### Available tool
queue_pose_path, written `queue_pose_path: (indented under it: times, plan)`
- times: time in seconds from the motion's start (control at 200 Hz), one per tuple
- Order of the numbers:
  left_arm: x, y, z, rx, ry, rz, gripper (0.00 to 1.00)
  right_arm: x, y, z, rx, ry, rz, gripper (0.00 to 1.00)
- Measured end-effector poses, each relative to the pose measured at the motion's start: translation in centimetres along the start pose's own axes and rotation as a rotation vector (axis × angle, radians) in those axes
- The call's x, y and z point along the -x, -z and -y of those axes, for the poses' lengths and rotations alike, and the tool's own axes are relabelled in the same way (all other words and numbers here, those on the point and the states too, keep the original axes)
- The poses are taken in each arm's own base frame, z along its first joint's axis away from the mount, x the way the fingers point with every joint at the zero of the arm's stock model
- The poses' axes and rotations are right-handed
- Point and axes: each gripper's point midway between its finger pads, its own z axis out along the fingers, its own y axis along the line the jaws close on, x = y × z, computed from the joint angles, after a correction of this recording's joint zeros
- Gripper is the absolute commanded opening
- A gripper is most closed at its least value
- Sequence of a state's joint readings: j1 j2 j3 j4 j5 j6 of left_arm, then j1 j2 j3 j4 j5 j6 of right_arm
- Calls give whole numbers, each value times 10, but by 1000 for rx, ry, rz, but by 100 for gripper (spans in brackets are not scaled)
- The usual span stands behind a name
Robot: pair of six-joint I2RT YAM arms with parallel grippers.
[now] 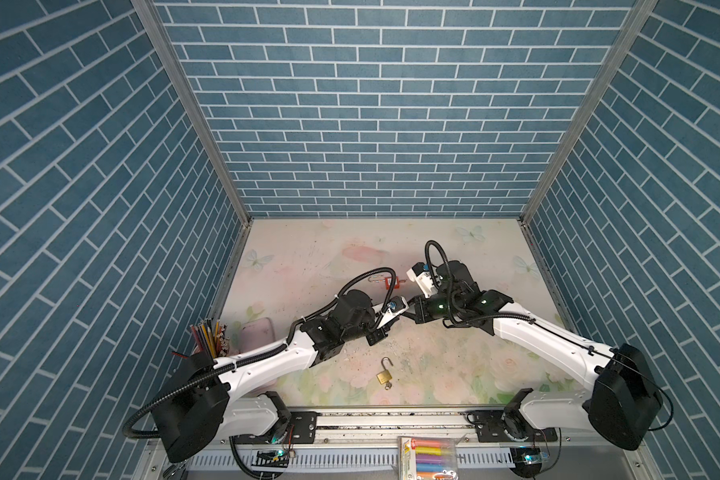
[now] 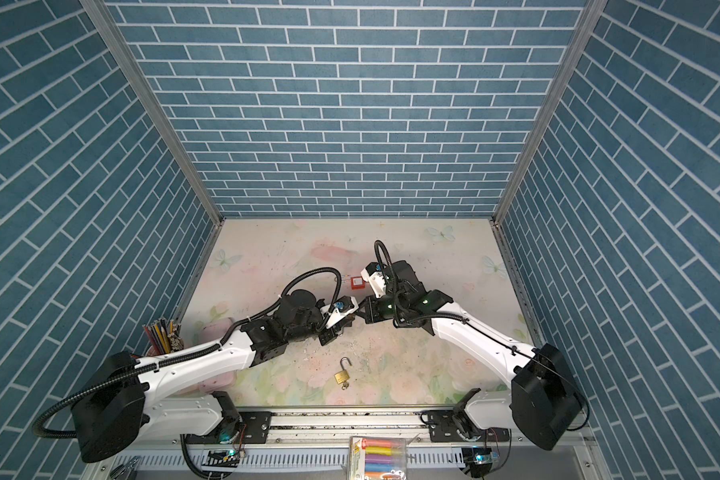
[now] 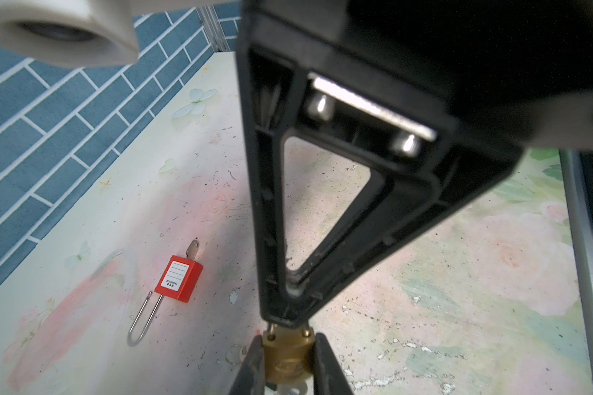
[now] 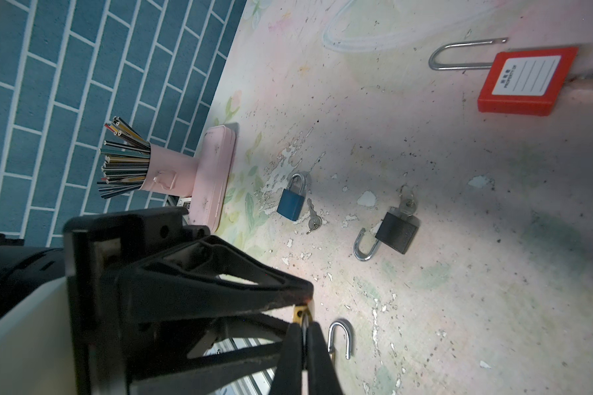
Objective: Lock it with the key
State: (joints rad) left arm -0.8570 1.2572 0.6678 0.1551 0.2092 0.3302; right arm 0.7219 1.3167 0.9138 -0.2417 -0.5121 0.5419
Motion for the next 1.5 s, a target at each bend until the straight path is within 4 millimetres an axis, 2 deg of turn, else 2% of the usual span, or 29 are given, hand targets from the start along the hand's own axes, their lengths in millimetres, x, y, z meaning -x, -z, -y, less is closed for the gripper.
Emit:
queue_pose_path:
  times: [0.27,0.63,1.015,1.5]
  plan:
    - [-1,-1,1,5,-30,20,0,-1,-1,0,7,32,0,0]
    - [-17,0,15,-35,-123,38,0,-24,-9,0,90,145,-39,0]
    - [-11,3,3,33,-155,62,0,-16,-8,-5,121,209,0,0]
    - [-5,3,0,58,-159,80,0,-14,-3,-7,131,238,39,0]
